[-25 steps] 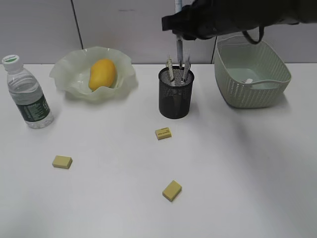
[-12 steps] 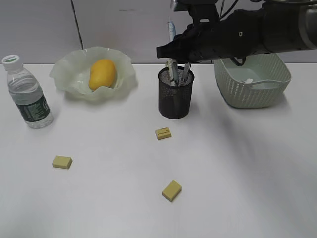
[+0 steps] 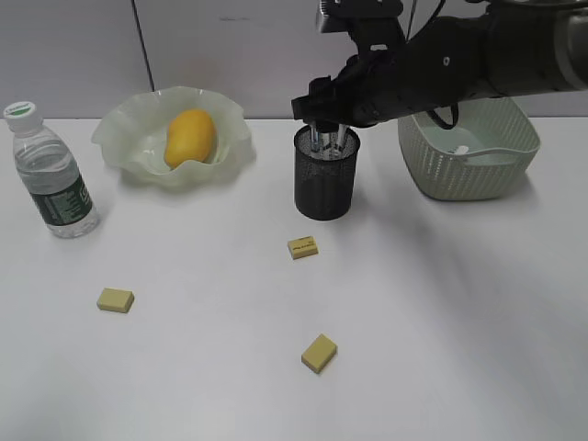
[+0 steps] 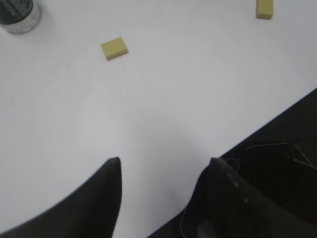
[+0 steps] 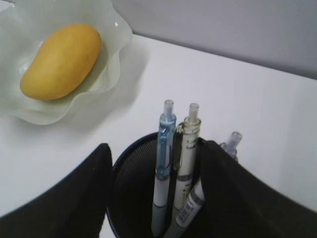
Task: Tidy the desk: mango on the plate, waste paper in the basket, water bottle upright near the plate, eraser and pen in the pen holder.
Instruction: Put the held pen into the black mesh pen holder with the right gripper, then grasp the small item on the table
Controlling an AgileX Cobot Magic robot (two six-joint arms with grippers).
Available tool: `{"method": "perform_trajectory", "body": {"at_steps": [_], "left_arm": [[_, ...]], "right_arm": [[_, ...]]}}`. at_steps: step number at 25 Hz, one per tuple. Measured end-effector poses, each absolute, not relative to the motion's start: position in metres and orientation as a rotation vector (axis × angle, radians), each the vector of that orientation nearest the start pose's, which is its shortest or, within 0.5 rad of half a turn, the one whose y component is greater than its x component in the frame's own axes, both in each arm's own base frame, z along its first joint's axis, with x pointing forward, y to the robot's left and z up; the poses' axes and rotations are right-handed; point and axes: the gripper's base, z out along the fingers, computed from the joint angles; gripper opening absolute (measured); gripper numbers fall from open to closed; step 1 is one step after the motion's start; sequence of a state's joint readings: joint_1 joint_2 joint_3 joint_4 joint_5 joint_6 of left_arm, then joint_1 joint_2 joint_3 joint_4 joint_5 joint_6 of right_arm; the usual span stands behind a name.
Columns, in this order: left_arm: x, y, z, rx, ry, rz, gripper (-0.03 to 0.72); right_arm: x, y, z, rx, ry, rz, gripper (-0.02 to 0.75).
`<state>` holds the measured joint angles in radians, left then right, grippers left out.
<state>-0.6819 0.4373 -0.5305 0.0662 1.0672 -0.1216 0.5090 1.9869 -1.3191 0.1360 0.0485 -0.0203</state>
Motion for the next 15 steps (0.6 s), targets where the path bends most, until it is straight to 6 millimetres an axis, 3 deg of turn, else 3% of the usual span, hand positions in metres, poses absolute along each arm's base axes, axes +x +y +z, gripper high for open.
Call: {"method": "perform_trajectory", "body": {"at_steps": [15], "left_arm": [[0.050,-0.034,0.274,0.697,2.373,-0.265,0.421]], "right_arm": [[0.365,0.215,0.230,-0.736,2.762,0.264,0.495]]}}
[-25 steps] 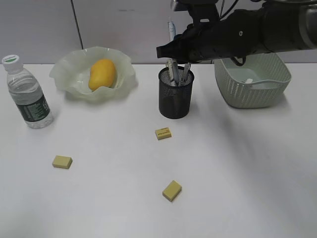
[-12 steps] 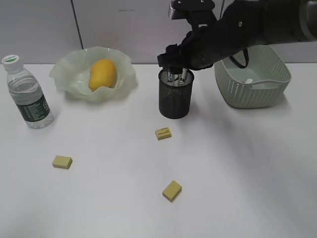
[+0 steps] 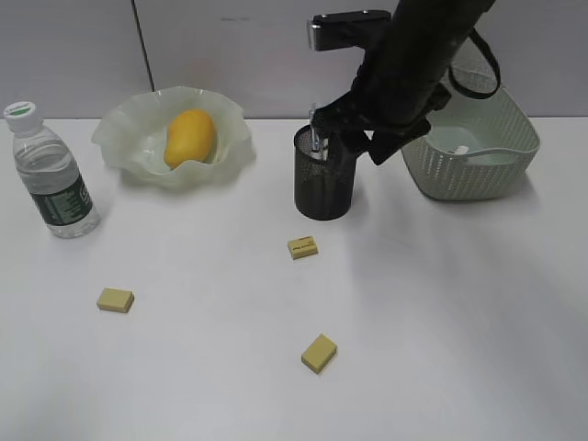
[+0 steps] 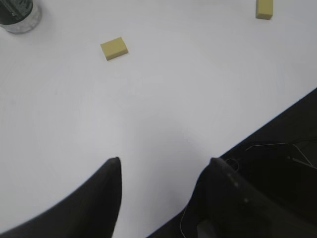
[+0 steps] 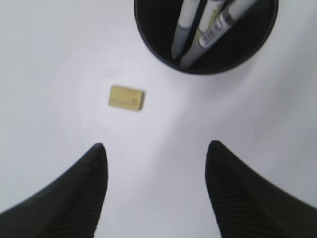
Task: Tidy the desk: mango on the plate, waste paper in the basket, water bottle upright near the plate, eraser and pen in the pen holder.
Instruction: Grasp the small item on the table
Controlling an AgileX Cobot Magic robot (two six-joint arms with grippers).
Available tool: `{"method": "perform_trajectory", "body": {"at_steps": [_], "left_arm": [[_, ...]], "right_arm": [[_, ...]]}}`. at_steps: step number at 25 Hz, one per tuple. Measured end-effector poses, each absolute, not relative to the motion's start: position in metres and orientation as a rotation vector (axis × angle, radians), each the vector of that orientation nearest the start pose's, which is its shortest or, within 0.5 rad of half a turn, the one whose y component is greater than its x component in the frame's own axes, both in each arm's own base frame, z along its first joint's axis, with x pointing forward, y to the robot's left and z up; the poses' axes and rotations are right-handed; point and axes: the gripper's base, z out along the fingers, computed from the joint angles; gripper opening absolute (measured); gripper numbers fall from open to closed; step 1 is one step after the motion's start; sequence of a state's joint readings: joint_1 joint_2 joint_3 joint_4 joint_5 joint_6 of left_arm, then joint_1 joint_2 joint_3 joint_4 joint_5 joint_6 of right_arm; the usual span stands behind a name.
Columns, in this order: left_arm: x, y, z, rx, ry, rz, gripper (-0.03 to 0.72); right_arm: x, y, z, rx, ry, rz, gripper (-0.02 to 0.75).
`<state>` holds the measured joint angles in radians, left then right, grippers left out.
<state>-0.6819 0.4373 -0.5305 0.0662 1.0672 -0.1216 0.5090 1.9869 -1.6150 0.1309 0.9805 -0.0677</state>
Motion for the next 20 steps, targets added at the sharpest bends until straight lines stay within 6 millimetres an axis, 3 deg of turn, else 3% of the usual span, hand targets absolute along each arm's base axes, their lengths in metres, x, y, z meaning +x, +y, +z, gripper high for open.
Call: {"method": "perform_trajectory", "body": {"at_steps": [6,10,15,20], "left_arm": [[0.050,-0.034,0.274,0.697,2.373,-0.265,0.421],[0.050,-0.034,0.274,0.697,2.373,-0.265,0.421],[0.050,-0.034,0.274,0.697,2.373,-0.265,0.421],[0.050,-0.034,0.274,0.697,2.373,-0.265,0.421]], "right_arm": [[0.355,0.203,0.232,-0.845,2.907,0.105,0.495],[0.353,0.198,0.239,-0.861,2.897,0.050,0.495],[0.342,0.191,0.273,-0.830,2.822,0.067,0.495],[0.313,0.176,0.313,-0.793,2.744,0.115,0.495]]}}
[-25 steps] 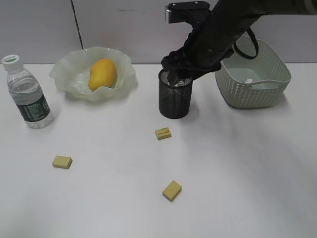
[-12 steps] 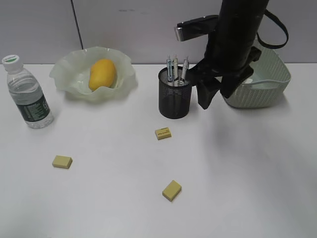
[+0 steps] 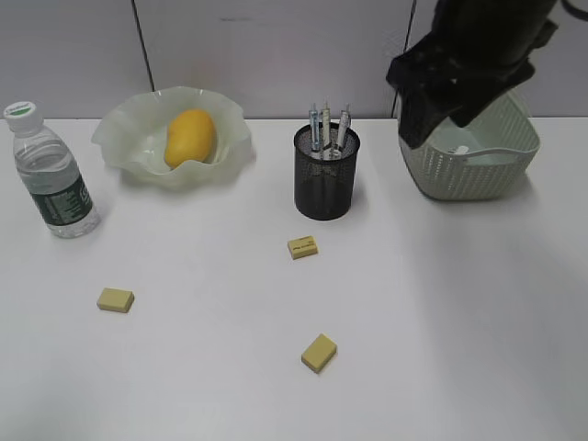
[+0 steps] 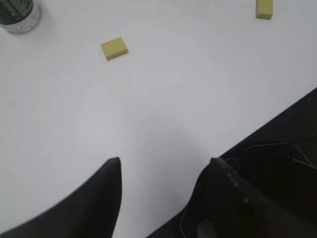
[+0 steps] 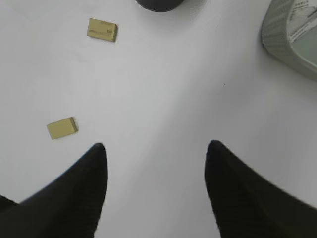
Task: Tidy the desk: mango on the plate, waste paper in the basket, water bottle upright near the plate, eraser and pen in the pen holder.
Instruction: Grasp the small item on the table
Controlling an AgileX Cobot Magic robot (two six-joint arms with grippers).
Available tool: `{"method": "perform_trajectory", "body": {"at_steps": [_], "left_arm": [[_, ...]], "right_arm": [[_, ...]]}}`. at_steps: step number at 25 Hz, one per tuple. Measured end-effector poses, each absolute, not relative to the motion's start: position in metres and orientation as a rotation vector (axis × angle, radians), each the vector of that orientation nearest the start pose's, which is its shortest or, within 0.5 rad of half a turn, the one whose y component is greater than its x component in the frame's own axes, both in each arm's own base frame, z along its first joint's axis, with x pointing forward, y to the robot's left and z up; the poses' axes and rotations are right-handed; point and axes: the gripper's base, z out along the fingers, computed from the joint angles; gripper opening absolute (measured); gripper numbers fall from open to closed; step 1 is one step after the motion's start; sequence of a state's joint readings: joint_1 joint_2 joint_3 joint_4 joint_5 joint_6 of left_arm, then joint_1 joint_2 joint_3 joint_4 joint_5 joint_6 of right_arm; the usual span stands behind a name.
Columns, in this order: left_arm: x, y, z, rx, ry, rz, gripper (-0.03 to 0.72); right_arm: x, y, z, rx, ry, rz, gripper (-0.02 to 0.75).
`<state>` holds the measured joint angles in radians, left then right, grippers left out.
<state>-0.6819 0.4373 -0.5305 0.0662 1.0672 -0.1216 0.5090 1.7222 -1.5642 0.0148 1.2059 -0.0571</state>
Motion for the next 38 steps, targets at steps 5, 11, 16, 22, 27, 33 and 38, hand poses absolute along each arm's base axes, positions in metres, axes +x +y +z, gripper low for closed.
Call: {"method": "perform_trajectory", "body": {"at_steps": [5,11,16,22,27,33,38], "left_arm": [[0.050,-0.034,0.274,0.697,2.373,-0.265,0.421],[0.050,-0.034,0.274,0.697,2.373,-0.265,0.421],[0.050,-0.034,0.274,0.697,2.373,-0.265,0.421],[0.050,-0.034,0.274,0.697,2.373,-0.265,0.421],[0.050,-0.034,0.274,0.697,2.373,-0.265,0.421],[0.050,-0.034,0.274,0.697,2.373,-0.265,0.421],[0.051,-0.034,0.274,0.697,2.371,-0.262,0.421]], "right_arm": [[0.264,0.149,0.333,-0.774,2.718,0.126,0.495],[0.213,0.120,0.332,-0.758,2.692,0.136,0.495],[0.173,0.098,0.323,-0.746,2.656,0.147,0.495],[0.129,0.073,0.311,-0.722,2.577,0.170,0.495],[0.095,0.054,0.300,-0.705,2.514,0.188,0.495],[0.066,0.039,0.298,-0.674,2.406,0.223,0.495],[0.051,0.031,0.292,-0.661,2.361,0.246,0.495]]}}
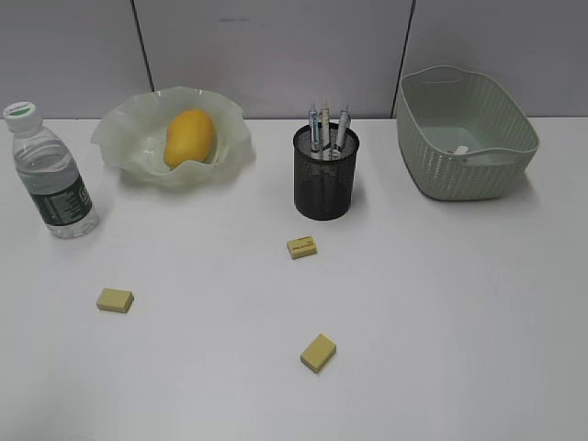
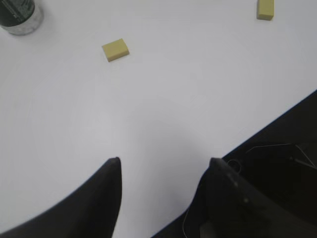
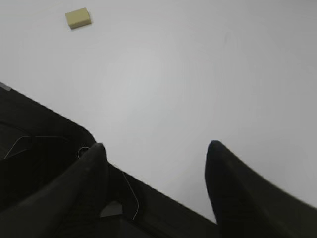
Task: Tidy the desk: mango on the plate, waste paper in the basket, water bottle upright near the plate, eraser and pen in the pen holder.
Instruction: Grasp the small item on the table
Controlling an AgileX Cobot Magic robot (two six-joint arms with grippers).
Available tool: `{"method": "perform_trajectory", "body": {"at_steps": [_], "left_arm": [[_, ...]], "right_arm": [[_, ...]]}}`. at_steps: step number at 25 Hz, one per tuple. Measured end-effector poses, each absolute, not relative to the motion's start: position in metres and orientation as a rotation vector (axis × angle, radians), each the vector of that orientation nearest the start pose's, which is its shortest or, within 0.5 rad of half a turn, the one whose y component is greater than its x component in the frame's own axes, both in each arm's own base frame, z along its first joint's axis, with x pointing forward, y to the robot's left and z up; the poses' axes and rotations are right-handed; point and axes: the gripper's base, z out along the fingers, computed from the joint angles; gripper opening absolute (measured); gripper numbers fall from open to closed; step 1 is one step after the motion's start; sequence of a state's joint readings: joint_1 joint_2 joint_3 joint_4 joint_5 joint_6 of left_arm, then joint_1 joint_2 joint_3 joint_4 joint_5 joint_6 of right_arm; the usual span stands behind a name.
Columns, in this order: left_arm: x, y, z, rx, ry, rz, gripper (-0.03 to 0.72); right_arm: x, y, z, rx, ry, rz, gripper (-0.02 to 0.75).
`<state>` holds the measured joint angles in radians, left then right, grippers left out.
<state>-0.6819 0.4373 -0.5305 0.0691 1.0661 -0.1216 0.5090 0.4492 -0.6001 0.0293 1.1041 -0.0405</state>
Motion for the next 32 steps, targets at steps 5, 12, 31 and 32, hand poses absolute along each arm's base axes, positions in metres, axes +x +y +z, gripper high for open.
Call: {"method": "perform_trajectory", "body": {"at_steps": [5,12,31,32], "left_arm": [[0.055,-0.036,0.284,0.680,2.282,-0.270,0.421],[0.084,-0.060,0.288,0.675,2.259,-0.285,0.421],[0.218,-0.115,0.225,0.301,2.892,-0.135,0.494],[0.225,-0.111,0.219,0.262,2.917,-0.134,0.499]], "right_arm": [[0.045,0.030,0.276,-0.665,2.391,0.274,0.495],[0.046,0.031,0.273,-0.661,2.386,0.270,0.495],[0.048,0.031,0.273,-0.655,2.369,0.270,0.495],[0.048,0.031,0.273,-0.655,2.369,0.270,0.495]]}}
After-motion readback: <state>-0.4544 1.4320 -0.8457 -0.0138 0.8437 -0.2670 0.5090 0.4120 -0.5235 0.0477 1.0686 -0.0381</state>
